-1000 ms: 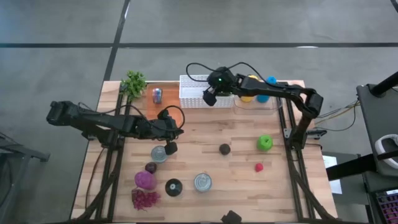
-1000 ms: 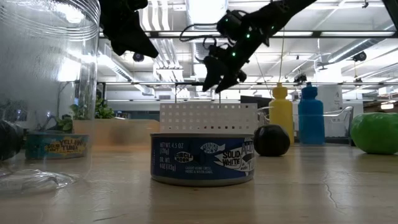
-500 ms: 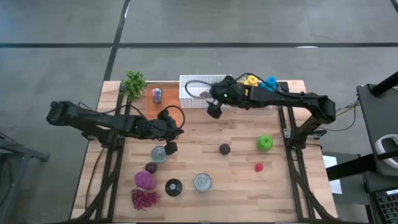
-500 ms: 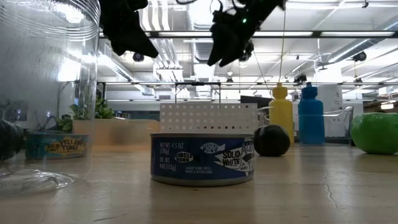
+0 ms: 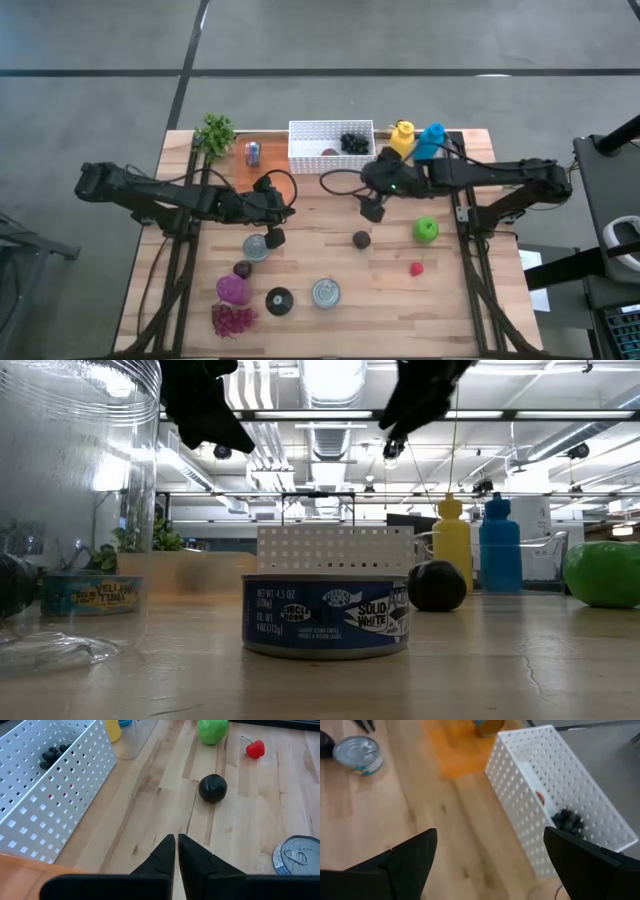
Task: Pick & Place Food Item
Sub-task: Put the right plum into the white bin
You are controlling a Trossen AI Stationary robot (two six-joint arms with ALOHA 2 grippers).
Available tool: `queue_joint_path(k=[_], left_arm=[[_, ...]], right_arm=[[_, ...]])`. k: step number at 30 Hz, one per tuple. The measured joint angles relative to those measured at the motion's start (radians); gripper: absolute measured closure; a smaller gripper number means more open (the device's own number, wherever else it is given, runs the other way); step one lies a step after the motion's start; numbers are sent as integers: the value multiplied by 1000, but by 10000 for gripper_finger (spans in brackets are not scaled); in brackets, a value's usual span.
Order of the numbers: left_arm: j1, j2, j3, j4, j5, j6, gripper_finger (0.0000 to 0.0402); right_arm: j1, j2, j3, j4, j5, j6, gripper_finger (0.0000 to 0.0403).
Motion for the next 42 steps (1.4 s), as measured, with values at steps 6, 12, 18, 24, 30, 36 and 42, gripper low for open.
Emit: queue_joint_path(k=[6,12,18,24,30,36,42], left_arm=[[0,0,0,0,0,0,375],[0,0,0,0,0,0,375],[0,0,0,0,0,0,375],[0,0,0,0,0,0,375],[1,0,0,0,0,0,375],[1,0,0,0,0,0,375],[1,0,0,0,0,0,375]], right_arm=[[46,-85,-123,10,-1,96,39],[78,-127,-247,92,-4,140,39],[89,-118,-344,217,-93,141,39],[88,-104,-422,327,-196,97,39],[88,-103,-499,362,-223,7,39],[88,-103,-584,471,-343,-59,39],[87,-101,-680,647,-343,-65,39]])
